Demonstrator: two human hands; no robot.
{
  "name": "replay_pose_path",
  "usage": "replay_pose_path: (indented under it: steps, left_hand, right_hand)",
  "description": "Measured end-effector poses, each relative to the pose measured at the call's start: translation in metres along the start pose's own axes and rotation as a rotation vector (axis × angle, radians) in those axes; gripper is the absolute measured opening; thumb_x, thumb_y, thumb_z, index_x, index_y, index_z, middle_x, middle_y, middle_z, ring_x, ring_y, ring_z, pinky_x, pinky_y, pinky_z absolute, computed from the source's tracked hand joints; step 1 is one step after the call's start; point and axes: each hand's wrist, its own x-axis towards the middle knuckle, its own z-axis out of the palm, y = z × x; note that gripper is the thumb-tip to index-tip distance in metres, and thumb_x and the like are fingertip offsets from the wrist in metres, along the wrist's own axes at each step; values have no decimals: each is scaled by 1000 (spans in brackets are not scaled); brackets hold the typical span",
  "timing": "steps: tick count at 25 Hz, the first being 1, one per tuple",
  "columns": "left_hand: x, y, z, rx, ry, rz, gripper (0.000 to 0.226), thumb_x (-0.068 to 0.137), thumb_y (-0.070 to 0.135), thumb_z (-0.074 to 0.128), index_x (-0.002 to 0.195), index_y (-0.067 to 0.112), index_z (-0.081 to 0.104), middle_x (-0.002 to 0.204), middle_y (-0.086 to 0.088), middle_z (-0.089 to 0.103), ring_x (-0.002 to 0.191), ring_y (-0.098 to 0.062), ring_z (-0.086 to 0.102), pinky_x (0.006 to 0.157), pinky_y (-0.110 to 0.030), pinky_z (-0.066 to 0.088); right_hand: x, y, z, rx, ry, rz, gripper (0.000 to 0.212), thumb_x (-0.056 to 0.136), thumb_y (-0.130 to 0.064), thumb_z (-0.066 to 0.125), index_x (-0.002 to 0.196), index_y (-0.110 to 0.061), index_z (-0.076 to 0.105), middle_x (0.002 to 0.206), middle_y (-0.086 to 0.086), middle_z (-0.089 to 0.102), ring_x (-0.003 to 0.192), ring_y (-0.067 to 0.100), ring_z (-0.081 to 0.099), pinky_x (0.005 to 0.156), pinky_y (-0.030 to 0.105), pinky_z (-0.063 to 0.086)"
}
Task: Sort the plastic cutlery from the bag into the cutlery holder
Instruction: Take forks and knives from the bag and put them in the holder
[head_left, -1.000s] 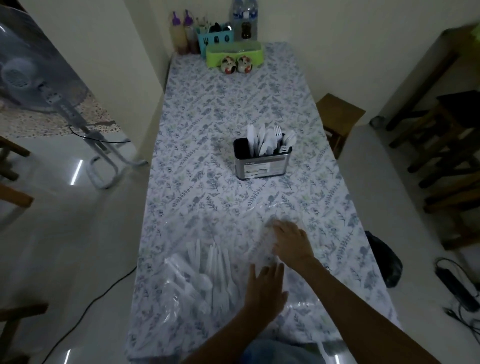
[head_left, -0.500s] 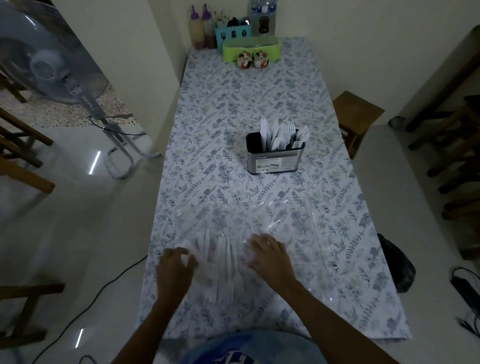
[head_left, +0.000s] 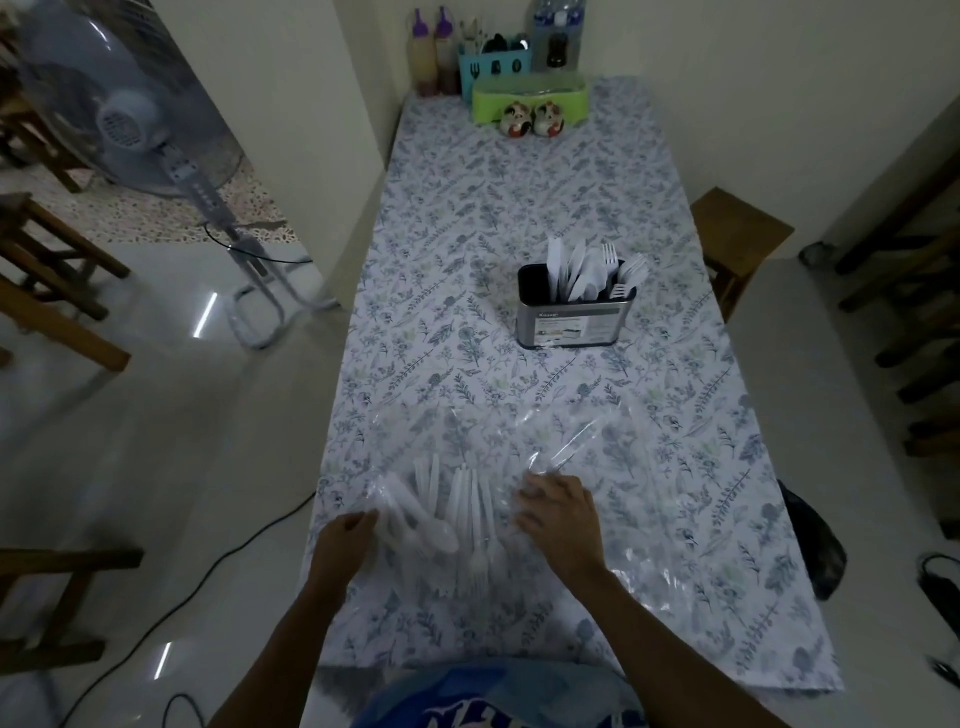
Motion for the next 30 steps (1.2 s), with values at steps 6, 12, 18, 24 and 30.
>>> replay_pose_path:
  steps: [6,12,18,24,30]
  left_hand:
    - [8,2,-7,-96,-2,30,17,97,26,66,88,17,76,80,-7,71,69,-20,60,65,-30,47]
    - [14,-1,-8,-127,-17,4,14,98,23,65,98,17,77,81,-6,71,67,-19,60,63,-28,46]
    - [14,-2,-12,-153,-23,-1,14,98,24,64,95,20,77,78,-4,70,67,-18,59,60,-27,46]
    - [1,19,-27,-170,12,98,12,98,28,65,97,22,76,83,-7,71,66,-17,61,56,-28,50]
    - [-29,58,-46,33,88,352,13,100,29,61,97,28,74,77,2,70,60,-15,59,60,-34,51]
  right_hand:
    - [4,-4,-18,-22,206,-71,26,75,-36,86,100,-34,77,112,-11,69,101,20,57,80,34,54]
    - [6,-3,-10,5,81,-3,52,73,-51,81,120,-32,69,133,-7,60,120,24,47,91,42,54]
    - [0,-7,-6,-6,107,-14,23,78,-39,82,101,-36,75,128,-9,65,112,22,58,87,38,53]
    - [12,-17,-39,101,325,-60,23,86,-48,64,94,-35,80,122,-13,69,106,15,56,86,28,47]
    - [18,-17,-42,281,327,-16,20,77,-33,82,96,-28,82,117,-8,72,104,19,59,86,38,56]
